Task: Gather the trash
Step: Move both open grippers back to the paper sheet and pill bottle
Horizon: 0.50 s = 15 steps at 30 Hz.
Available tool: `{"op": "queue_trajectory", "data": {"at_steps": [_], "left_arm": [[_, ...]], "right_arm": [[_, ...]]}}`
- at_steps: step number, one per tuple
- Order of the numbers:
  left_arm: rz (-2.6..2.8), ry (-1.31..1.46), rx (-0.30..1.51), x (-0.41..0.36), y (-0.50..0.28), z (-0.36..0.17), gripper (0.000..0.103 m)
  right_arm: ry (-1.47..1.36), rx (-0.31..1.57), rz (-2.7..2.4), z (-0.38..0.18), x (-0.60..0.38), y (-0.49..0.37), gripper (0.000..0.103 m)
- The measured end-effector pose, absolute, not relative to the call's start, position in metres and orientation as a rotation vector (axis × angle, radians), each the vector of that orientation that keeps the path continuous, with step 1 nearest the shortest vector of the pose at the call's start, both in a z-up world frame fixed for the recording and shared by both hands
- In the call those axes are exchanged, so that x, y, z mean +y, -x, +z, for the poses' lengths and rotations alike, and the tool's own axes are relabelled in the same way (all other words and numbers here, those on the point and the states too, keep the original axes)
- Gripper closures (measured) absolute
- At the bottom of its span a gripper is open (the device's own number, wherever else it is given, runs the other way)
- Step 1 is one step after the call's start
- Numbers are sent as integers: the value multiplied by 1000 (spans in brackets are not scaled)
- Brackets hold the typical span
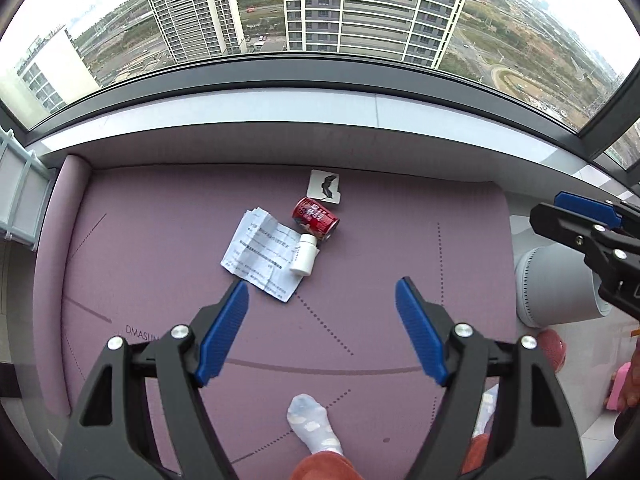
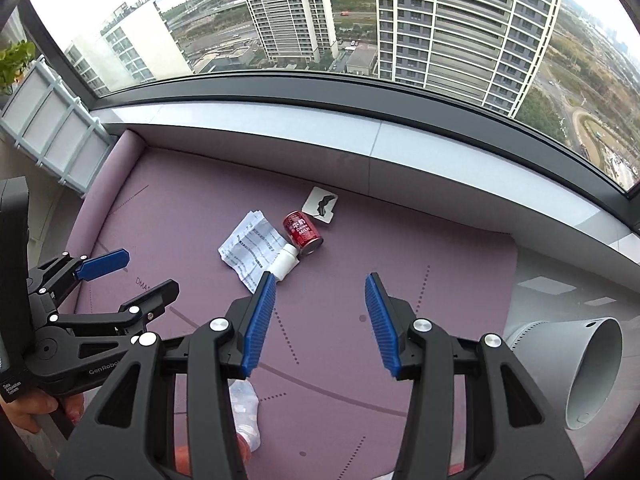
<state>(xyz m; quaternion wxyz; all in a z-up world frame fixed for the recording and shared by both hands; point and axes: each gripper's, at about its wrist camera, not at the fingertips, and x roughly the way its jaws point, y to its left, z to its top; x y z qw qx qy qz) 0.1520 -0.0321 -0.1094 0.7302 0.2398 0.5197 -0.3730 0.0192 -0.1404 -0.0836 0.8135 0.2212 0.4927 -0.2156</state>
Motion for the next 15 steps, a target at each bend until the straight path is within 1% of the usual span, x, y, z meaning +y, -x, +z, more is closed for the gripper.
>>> {"op": "queue_trajectory", "data": {"at_steps": [8, 15], "left_arm": [[-746, -582, 1145, 22, -219, -152, 27], [-788, -651, 1132, 21, -259, -196, 27]], "right_arm": [[-518, 1081, -438, -128, -93, -102, 58], [-534, 1096, -489, -178, -89, -145, 58]]}}
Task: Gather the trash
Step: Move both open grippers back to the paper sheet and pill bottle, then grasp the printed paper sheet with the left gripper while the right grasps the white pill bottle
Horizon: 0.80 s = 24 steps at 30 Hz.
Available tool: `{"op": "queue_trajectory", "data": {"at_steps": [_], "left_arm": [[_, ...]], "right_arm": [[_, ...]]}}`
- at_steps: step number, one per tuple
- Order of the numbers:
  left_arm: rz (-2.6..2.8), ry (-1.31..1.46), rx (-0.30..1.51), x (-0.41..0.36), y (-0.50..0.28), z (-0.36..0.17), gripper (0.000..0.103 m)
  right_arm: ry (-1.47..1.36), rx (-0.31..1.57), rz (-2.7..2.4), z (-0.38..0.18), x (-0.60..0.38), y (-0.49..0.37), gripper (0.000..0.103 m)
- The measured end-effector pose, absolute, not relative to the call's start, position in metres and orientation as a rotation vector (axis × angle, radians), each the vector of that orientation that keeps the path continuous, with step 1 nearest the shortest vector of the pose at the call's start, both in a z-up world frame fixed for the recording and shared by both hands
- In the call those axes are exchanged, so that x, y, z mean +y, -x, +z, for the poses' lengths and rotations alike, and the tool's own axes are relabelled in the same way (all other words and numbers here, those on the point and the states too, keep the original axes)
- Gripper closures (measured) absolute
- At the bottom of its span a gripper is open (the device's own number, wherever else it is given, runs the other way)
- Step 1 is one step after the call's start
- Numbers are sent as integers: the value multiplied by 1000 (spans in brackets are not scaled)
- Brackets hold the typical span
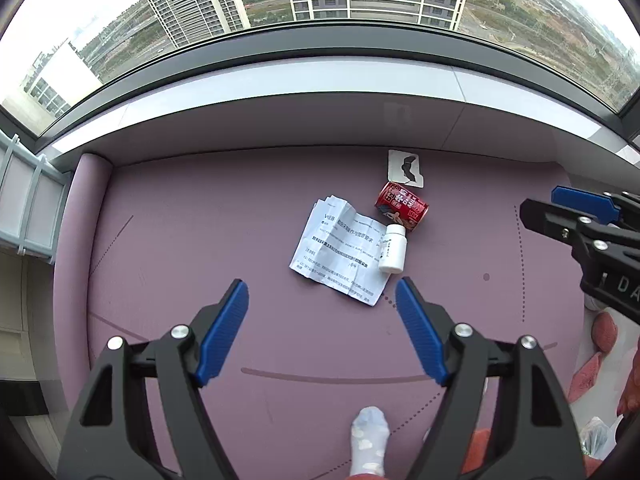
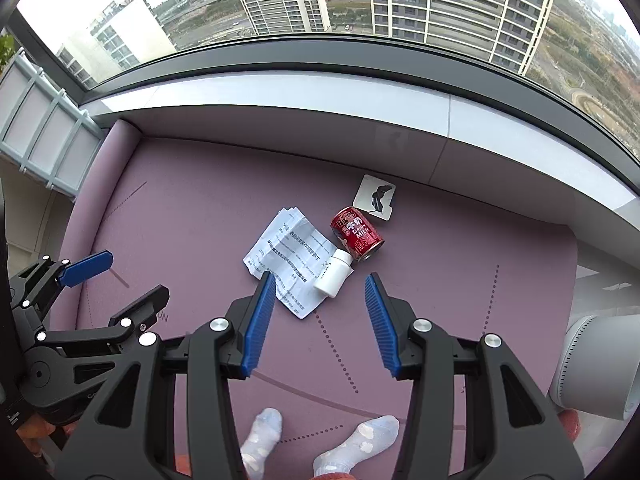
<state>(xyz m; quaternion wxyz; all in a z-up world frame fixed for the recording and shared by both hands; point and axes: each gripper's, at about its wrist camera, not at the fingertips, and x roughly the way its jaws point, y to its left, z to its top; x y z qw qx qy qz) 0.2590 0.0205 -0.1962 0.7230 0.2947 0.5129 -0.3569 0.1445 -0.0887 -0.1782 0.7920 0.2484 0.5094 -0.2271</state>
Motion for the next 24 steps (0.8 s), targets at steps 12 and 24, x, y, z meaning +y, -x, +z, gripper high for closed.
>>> {"op": "queue_trajectory", "data": {"at_steps": [12, 24], "left_arm": [[-1053, -846, 1074, 0, -325, -378, 27], [-1139, -909, 1148, -10, -338, -523, 27]], "right_arm": [[-717, 1092, -723, -353, -84, -203, 57], [-770, 1116, -820, -473, -86, -218, 47]]}}
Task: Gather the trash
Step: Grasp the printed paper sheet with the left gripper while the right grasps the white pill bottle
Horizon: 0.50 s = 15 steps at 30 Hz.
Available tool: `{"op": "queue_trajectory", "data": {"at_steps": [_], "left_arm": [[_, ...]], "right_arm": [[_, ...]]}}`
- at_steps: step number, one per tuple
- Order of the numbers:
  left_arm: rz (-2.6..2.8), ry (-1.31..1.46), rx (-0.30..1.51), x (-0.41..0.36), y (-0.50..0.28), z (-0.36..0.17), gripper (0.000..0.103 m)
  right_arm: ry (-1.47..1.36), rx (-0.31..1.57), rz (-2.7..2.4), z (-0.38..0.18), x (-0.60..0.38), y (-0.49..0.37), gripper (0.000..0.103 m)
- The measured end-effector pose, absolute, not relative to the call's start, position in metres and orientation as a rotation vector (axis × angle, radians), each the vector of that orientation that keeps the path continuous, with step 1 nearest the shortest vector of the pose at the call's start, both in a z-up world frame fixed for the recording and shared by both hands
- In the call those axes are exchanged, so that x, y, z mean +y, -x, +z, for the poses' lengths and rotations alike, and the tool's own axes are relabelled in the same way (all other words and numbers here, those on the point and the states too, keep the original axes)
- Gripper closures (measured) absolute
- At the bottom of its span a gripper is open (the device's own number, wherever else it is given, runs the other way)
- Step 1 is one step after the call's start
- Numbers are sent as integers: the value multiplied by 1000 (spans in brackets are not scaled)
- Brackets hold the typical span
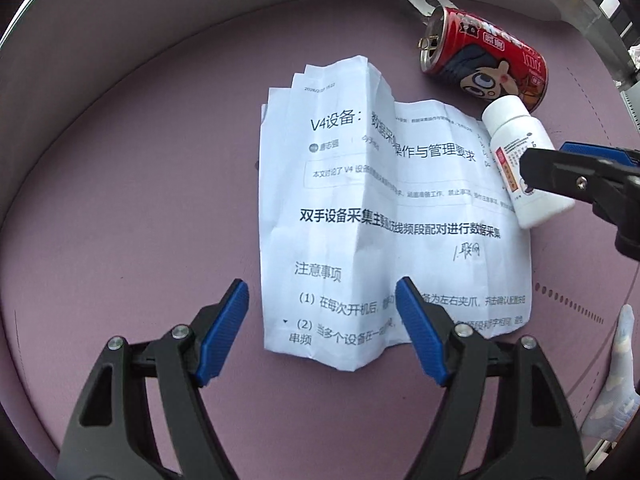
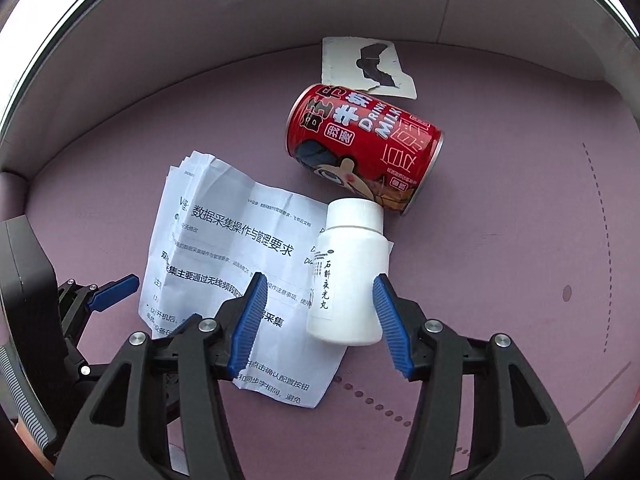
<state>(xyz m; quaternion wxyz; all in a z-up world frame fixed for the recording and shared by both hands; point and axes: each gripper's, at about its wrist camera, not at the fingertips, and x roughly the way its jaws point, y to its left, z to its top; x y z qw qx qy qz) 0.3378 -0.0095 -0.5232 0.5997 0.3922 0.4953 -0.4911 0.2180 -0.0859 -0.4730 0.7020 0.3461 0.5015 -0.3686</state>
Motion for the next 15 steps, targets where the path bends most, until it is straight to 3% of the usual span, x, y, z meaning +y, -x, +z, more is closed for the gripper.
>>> {"op": "queue_trajectory", "data": {"at_steps": [7, 11, 15], "left_arm": [[-1152, -883, 1143, -6, -329, -523, 40], [-1203, -905, 1159, -8, -319, -517, 72], [-1243, -933, 1152, -13, -298, -505, 91]], "right_arm": [[-826, 1168, -854, -500, -96, -207, 47], [-858, 1175, -823, -505, -99, -205, 57], [-842, 1163, -795, -494, -99, -206, 58]]}}
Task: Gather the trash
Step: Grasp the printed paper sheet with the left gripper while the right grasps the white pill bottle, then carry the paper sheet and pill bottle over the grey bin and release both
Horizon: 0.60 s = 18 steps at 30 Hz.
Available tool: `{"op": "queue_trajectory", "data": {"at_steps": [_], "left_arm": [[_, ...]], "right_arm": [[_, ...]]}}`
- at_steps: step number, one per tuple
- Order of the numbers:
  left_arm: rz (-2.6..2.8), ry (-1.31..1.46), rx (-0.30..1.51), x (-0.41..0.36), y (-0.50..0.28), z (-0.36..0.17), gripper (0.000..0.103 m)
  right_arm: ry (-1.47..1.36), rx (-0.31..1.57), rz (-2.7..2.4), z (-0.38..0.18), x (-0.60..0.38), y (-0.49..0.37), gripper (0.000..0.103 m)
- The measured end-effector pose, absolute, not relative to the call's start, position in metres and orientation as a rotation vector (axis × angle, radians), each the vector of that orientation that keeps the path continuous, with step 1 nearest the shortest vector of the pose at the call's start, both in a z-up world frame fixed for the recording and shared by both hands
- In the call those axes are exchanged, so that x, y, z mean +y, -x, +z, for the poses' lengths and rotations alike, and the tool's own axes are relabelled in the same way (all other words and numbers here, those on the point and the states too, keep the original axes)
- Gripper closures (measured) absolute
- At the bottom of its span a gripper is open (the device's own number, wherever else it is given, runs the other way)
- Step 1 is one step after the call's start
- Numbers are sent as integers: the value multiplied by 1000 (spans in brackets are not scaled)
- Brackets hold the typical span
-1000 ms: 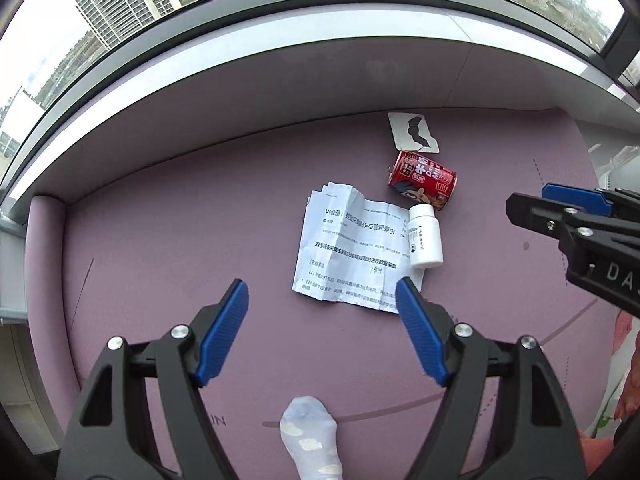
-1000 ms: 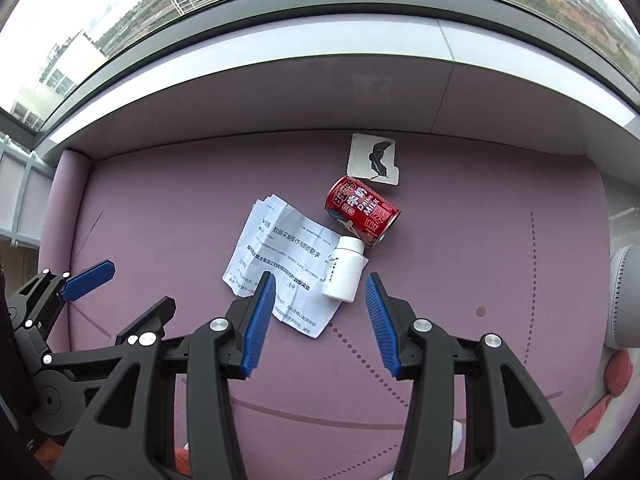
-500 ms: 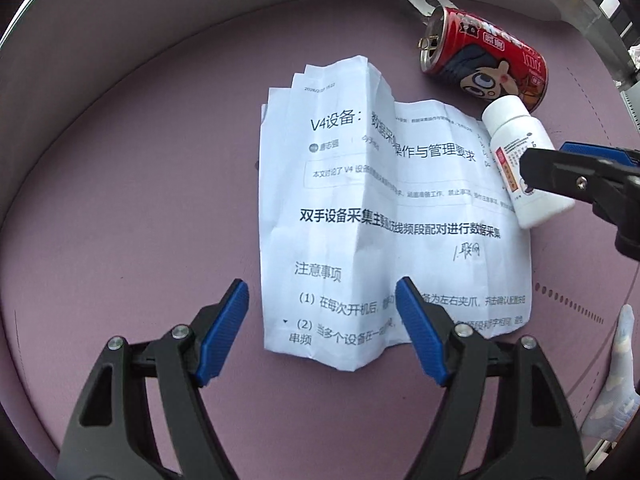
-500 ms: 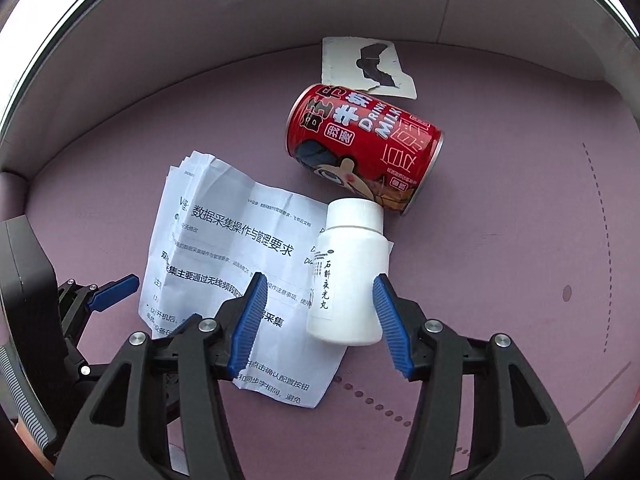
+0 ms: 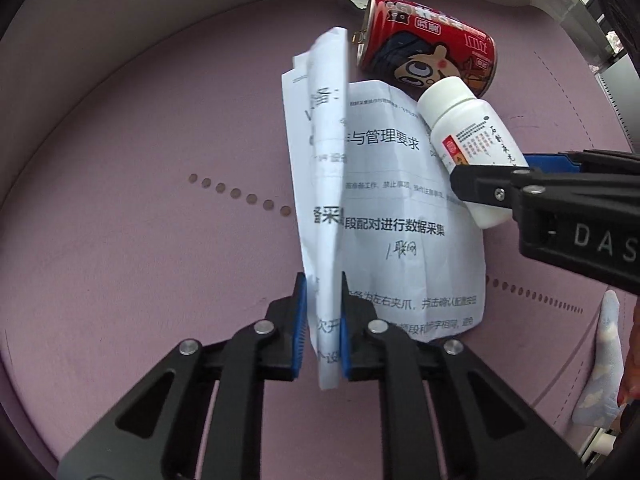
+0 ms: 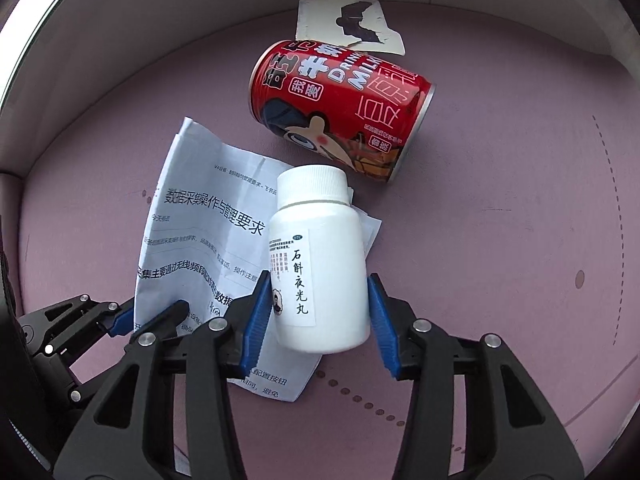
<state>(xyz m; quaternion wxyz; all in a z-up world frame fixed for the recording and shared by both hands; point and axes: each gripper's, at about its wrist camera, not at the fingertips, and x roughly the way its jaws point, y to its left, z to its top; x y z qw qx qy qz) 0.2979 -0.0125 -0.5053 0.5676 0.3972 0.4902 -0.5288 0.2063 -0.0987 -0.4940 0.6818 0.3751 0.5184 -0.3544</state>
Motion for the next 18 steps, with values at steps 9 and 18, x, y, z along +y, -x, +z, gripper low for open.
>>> {"op": "queue_trajectory", "data": {"at_steps": [9, 18], "left_arm": [[-1266, -928, 1125, -16, -282, -432, 92], [-1317, -947, 1067, -42, -250, -321, 93]], "right_arm": [[-861, 1127, -802, -439, -107, -179, 58], [-901, 1022, -859, -336, -118, -124, 59]]}}
